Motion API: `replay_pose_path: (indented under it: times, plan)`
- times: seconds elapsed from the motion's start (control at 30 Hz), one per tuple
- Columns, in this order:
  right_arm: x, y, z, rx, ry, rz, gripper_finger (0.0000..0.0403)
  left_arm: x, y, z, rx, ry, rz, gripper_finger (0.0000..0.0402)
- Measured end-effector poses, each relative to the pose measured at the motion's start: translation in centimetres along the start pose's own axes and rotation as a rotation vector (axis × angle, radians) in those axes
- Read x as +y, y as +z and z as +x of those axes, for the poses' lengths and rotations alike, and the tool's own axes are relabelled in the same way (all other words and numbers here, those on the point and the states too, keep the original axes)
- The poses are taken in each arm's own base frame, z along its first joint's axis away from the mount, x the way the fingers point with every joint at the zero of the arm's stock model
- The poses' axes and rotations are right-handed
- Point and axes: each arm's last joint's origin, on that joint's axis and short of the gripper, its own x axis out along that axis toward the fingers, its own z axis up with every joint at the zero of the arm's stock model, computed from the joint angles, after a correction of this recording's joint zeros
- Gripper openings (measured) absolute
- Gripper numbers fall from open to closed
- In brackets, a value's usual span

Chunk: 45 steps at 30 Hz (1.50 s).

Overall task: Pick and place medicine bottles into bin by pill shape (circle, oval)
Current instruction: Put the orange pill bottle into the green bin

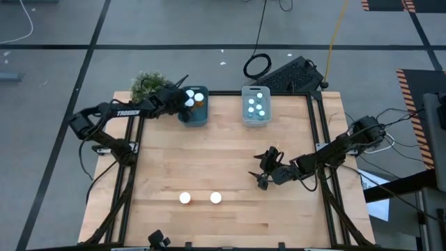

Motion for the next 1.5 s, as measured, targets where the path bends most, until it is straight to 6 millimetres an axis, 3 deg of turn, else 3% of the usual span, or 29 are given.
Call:
replay_pose_path:
  times: [0.53, 0.87, 1.07, 1.3, 1.5]
  plan:
    - [0.0, 0.0, 0.0, 0.0, 0.0, -0.015, 0.0341, 0.1, -0.2, 0.3, 0.022, 0.031, 0.004, 0.0224]
    - [0.0, 0.0, 0.0, 0.0, 0.0, -0.015, 0.0341, 0.1, -0.3, 0.3, 0.022, 0.033, 0.017, 0.0279]
    - [0.0, 0.0, 0.0, 0.0, 0.0, -0.015, 0.0341, 0.1, -0.1, 0.2, 0.017, 0.034, 0.026, 0.0289]
    - [0.0, 0.0, 0.0, 0.0, 0.0, -0.015, 0.0341, -0.2, 1.9, -1.4, 0.0, 0.019, 0.039, 0.0291]
    - [0.1, 0.0, 0.0, 0.009, 0.026, -0.007, 0.0341, -2.2, 3.8, -4.3, -0.003, -0.048, 0.08, 0.0292]
